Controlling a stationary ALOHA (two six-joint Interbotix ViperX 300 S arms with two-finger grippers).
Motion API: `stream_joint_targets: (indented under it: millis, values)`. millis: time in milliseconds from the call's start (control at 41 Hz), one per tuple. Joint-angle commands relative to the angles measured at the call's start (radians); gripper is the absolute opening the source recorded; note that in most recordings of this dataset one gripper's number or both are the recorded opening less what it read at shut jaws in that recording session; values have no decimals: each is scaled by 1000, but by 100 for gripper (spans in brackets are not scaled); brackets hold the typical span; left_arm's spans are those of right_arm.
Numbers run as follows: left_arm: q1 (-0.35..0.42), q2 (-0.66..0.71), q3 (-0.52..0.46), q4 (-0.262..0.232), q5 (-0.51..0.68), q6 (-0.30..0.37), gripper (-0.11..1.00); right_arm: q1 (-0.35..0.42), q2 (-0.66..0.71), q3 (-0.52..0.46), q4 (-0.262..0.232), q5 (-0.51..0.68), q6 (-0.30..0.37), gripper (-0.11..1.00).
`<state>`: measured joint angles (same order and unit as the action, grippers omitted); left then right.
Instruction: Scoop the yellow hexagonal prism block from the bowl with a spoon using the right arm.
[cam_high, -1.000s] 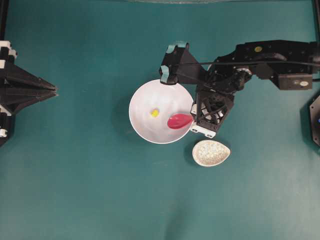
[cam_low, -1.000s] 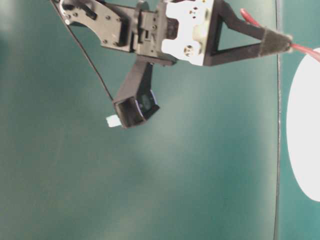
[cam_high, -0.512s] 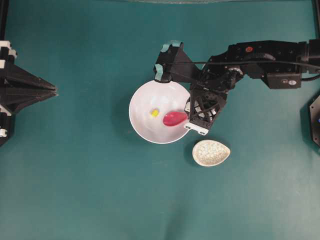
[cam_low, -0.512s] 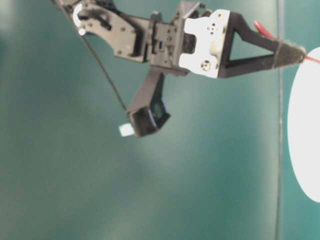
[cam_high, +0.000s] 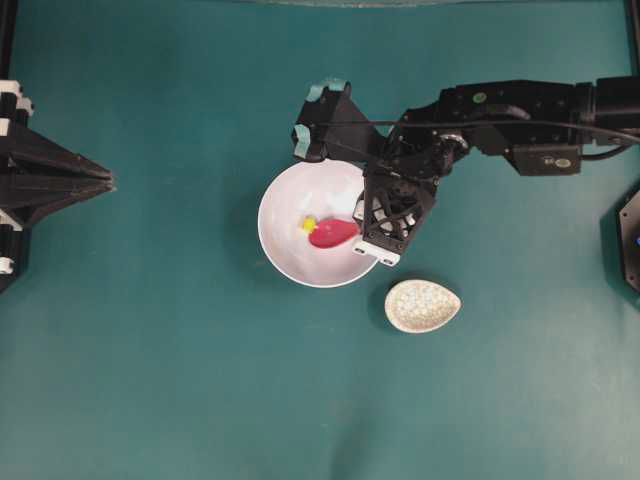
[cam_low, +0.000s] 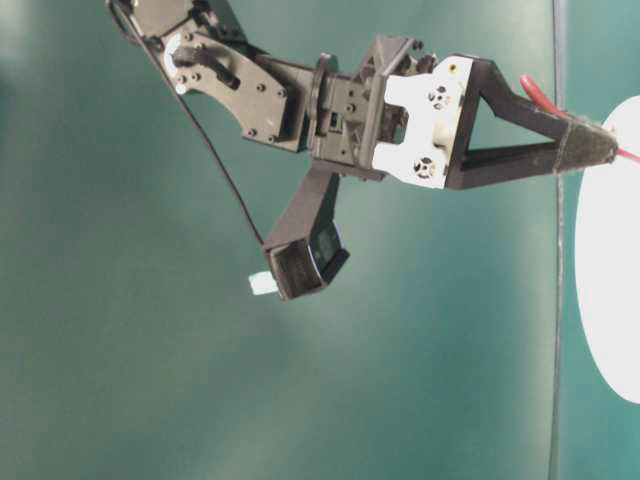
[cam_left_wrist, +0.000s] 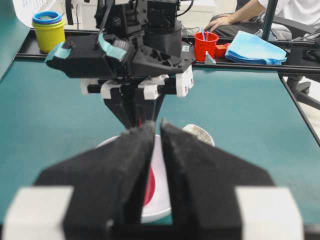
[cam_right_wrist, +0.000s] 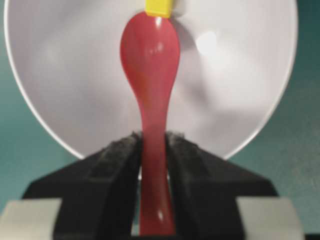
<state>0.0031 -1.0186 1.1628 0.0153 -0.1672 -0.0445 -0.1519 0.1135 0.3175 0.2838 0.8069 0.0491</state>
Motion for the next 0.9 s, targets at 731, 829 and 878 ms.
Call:
stream_joint_targets:
  millis: [731, 829, 878]
  values:
    - [0, 5, -32, -2, -5, -3, 14, 0, -2, -14, -46, -204, 0, 24]
    - [0, 5, -32, -2, -5, -3, 14, 2, -2, 2, -46, -224, 2, 24]
    - [0, 5, -32, -2, -5, -3, 14, 2, -2, 11, -46, -236, 2, 24]
